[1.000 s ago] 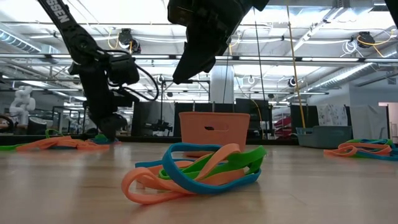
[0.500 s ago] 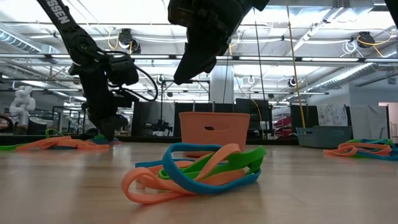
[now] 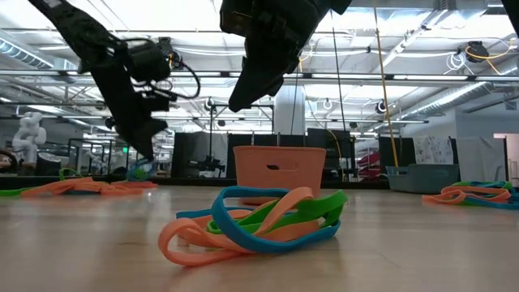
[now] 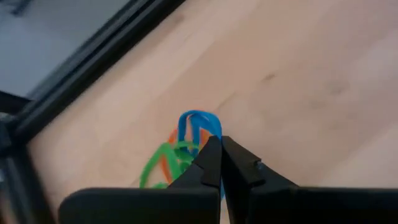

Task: Sort rubber bands into baskets
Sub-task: Put the blue rubber band into the orange bin

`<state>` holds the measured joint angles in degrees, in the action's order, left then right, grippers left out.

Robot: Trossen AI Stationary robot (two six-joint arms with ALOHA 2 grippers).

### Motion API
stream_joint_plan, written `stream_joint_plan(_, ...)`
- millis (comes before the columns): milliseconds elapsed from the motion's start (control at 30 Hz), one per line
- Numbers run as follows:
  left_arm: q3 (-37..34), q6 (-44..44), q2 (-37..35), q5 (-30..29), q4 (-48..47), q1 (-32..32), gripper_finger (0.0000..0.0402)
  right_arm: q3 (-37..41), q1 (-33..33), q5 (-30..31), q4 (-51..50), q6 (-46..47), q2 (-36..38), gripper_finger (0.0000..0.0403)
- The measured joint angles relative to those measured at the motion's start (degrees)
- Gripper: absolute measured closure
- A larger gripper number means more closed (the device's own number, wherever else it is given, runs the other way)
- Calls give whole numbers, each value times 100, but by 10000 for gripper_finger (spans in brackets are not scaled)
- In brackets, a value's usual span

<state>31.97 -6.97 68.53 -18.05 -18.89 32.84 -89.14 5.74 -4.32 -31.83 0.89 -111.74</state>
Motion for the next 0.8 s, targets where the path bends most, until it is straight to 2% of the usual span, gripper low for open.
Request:
stream_joint_plan(133,0,-15,-550,298,-390,-8,400,0,0,-21,-9,4,0,319)
stream_joint_plan(267,0,-173,-966,28,-862,-6,400,0,0,-27,-13,50,0,319)
stream_joint_plan(400,-4,-177,-973,515,-1308,-12,401,0,0,-28,-7,51,0,319)
stream_joint_plan(533,-4,-174,-883,802,-1290,-9,401,0,0,-28,66,33,0,319)
stream_joint_plan(633,-4,-170,-891,1517,-991,-76,401,0,0,-28,211,61,0,319)
stream_joint_plan(800,-4,-86,-986,3165,-178,-541,401,0,17,28,714,-90,-1,319)
